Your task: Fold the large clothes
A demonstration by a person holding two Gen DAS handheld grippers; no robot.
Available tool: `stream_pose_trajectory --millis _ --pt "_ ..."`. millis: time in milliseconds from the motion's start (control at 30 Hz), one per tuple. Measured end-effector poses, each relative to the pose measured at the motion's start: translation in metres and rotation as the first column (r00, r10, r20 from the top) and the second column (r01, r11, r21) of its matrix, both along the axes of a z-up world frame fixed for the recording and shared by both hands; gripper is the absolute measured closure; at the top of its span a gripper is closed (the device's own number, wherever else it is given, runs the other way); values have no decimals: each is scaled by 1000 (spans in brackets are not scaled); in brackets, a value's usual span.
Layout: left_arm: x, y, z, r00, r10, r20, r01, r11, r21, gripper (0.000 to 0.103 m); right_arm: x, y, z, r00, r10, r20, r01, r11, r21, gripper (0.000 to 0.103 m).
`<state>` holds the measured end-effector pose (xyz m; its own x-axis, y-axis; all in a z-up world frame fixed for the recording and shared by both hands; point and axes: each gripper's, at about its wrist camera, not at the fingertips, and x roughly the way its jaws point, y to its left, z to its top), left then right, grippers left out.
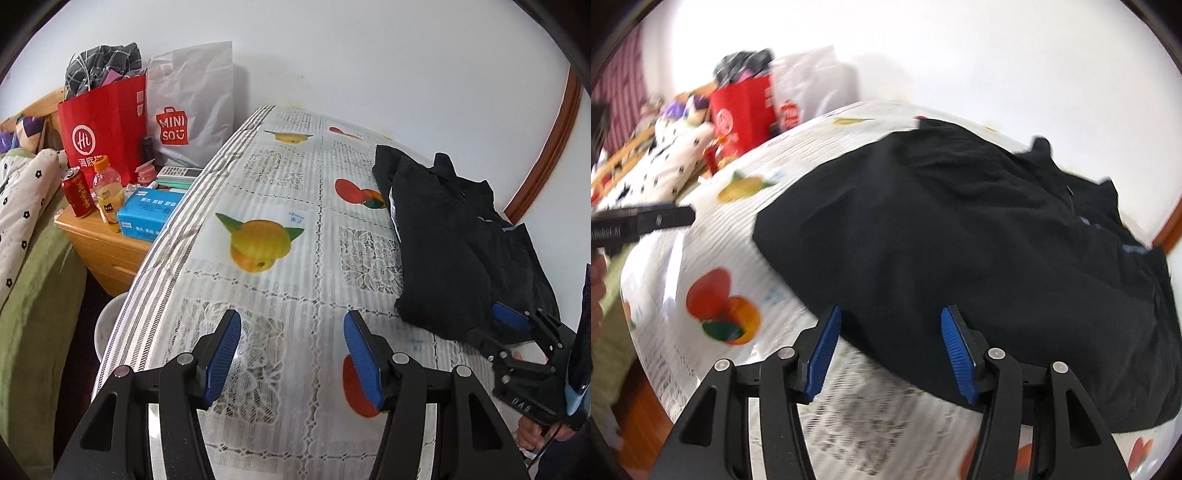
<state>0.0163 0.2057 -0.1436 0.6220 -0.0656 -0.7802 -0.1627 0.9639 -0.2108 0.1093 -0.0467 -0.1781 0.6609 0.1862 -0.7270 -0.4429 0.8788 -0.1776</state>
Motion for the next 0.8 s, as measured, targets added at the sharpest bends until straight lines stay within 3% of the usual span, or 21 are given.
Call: stream_pose_trajectory --millis 167,333,600,633,667,767,800 --pt "-7 9 -4 1000 -3 2 3 1000 -21 47 -7 30 -8 998 52 44 -48 995 -91 34" --pt "-9 16 -7 1000 -5 5 5 999 -38 47 -1 58 -20 996 62 68 -46 978 -205 33" --pt "-9 24 -16 1000 -12 -4 12 998 -55 47 12 94 -21 992 29 120 3 965 -263 33" --pt "-9 25 -18 1000 -10 -9 9 998 -59 47 14 97 -21 992 33 123 1 964 -266 41" --pt "-9 26 -20 1000 -9 -13 9 998 -60 47 15 99 -22 993 38 115 -7 965 -261 57" --pt "-10 26 -22 1000 -16 -15 15 998 -62 47 16 107 -24 993 44 108 -12 960 -281 81" --pt "-10 25 -22 1000 -17 -16 16 998 -60 47 16 110 -25 993 46 111 -12 956 -292 85"
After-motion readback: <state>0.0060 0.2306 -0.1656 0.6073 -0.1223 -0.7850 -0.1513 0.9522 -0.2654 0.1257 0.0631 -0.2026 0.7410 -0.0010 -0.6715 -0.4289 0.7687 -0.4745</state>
